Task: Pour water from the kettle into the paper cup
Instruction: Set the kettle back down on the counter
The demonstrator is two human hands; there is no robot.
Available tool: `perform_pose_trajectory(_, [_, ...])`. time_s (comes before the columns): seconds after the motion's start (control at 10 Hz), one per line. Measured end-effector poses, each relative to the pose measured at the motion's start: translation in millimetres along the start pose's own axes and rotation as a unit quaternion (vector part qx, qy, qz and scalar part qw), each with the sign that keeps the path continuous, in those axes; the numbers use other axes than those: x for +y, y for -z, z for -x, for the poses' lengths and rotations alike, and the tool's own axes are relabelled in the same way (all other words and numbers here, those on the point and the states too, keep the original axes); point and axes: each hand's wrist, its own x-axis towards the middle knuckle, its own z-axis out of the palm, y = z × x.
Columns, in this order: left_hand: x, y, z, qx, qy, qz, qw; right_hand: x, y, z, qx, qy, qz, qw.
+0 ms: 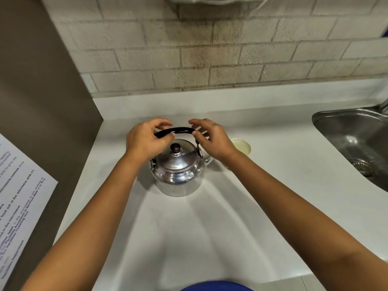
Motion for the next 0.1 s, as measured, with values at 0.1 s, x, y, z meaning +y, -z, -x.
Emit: perform_pose_trajectory(0.1, [6.4, 5.9, -0.3, 0.005, -0.033, 0.014, 0.999, -4.7, 5.7, -1.3, 0.01, -0.005, 0.017, 1.0])
